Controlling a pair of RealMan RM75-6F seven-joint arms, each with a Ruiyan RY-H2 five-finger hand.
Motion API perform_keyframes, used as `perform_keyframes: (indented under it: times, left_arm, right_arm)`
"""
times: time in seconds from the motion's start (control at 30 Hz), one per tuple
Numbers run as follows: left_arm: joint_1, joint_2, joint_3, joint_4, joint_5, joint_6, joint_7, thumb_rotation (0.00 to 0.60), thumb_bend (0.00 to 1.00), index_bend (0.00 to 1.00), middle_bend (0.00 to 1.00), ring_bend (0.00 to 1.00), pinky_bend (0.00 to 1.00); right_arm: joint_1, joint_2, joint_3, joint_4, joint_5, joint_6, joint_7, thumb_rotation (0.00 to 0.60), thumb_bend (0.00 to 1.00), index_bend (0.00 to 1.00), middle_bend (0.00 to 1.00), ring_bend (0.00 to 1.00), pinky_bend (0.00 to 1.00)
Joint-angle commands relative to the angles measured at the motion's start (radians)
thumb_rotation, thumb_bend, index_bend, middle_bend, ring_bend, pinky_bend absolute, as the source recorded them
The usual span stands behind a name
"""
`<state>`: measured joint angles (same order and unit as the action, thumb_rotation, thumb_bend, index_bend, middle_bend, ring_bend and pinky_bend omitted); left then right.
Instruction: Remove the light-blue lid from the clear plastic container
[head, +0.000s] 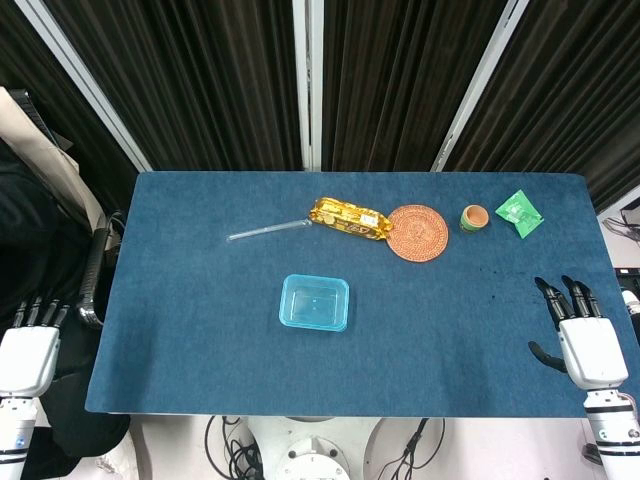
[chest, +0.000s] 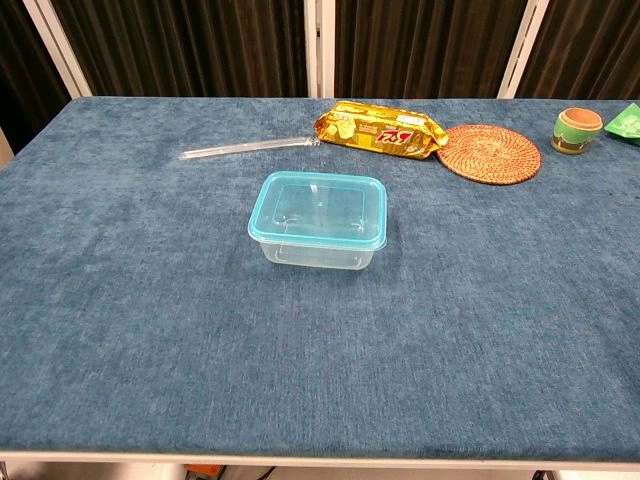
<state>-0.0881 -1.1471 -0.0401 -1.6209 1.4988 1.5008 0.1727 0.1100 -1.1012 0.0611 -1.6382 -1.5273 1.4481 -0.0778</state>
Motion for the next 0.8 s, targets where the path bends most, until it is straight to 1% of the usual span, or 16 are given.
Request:
perform_keyframes:
  times: [0.03,0.27,0.43,0.57,0.63,0.7,0.8]
  left_arm:
    - [-0.002,-0.006,-0.003,0.004,0.006,0.004,-0.007,0.6,0.01,0.17,0.11,0.0,0.03]
    - [-0.021,-0.007,-0.007,0.0,0.022,-0.01,-0.014,0.6,0.0,0.17,0.11,0.0,0.03]
    - [-0.079,-0.007,-0.024,-0.013,0.055,-0.06,-0.028,0.6,0.0,0.17,0.11,0.0,0.03]
    - [-0.165,-0.01,-0.045,-0.04,0.086,-0.15,-0.045,0.6,0.0,0.17,0.11,0.0,0.03]
    - [-0.223,-0.022,-0.059,-0.051,0.106,-0.21,-0.043,0.6,0.0,0.17,0.11,0.0,0.03]
    - [-0.286,-0.045,-0.074,-0.057,0.12,-0.276,-0.039,0.6,0.0,0.17,0.11,0.0,0.03]
    - [-0.384,-0.085,-0.1,-0.057,0.094,-0.405,-0.048,0.6,0.0,0.16,0.09,0.0,0.03]
  right_arm:
    - [0.001,-0.002,0.0,-0.002,0.002,-0.002,-0.002,0.6,0.09,0.05,0.19,0.0,0.09]
    - [-0.006,-0.005,0.001,-0.004,-0.008,0.022,0.003,0.6,0.08,0.05,0.19,0.0,0.09]
    - [-0.006,0.002,0.0,-0.009,-0.037,0.043,0.011,0.6,0.09,0.05,0.19,0.0,0.09]
    - [0.002,0.016,-0.001,-0.026,-0.071,0.052,0.014,0.6,0.09,0.05,0.19,0.0,0.09]
    - [0.011,0.02,0.0,-0.034,-0.094,0.057,0.011,0.6,0.08,0.05,0.19,0.0,0.09]
    - [0.02,0.02,-0.001,-0.042,-0.115,0.055,0.008,0.6,0.09,0.05,0.19,0.0,0.09]
    - [0.04,0.018,-0.005,-0.052,-0.146,0.039,0.005,0.6,0.09,0.05,0.19,0.0,0.09]
